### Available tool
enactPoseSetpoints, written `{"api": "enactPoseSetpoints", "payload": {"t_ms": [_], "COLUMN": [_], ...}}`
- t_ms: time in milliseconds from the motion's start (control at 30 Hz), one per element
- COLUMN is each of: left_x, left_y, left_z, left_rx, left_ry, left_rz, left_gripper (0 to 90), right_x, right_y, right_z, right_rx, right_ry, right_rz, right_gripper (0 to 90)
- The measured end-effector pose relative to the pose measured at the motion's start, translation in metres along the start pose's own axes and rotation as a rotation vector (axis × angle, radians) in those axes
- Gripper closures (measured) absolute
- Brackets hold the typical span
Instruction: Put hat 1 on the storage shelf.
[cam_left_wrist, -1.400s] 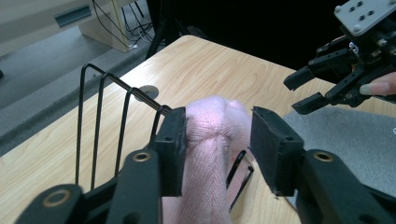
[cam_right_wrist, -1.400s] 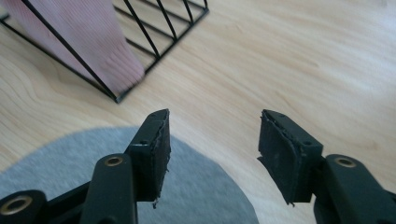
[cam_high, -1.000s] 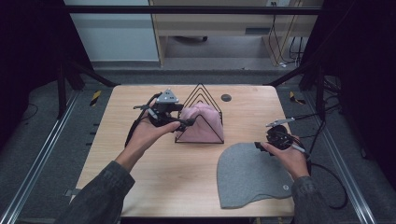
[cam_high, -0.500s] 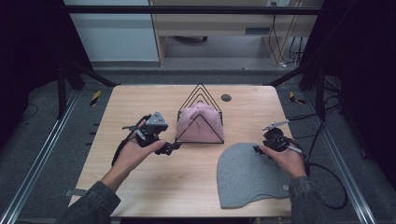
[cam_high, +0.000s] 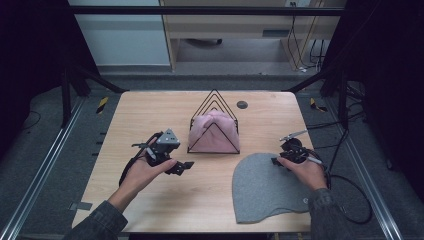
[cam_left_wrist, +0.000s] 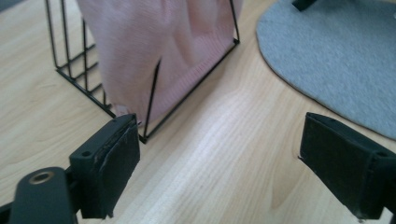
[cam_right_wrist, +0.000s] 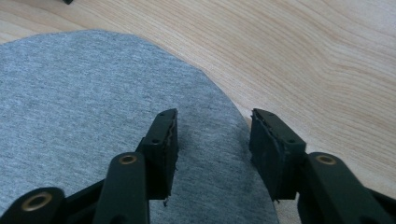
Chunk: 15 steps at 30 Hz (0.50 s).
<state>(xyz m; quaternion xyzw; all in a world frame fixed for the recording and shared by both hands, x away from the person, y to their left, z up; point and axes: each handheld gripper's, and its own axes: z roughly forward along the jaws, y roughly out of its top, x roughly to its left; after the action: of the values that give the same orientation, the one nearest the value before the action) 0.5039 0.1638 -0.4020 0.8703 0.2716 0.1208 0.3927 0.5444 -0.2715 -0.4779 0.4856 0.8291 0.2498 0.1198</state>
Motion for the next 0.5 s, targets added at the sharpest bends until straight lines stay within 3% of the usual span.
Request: {"api": "enactPoseSetpoints", "payload": {"t_ms": [133,500], "left_x": [0.0004,-0.0015], "left_y": [0.0000,-0.0064], "left_z": [-0.0002,0.0031], "left_rx": [-0.012,0.013], "left_ry": [-0.001,-0.018], "left_rz": [-0.013,-0.014], "left_gripper": [12.8,12.8], "right_x": [0.0007,0.0024], "right_y": [0.0010,0.0007], "right_z": [0.0005,-0.0001], "right_rx": [0.013,0.038], "right_ry": [0.003,0.011], "right_rz": [-0.014,-0.032], "right_gripper": [58.1,74.1]}}
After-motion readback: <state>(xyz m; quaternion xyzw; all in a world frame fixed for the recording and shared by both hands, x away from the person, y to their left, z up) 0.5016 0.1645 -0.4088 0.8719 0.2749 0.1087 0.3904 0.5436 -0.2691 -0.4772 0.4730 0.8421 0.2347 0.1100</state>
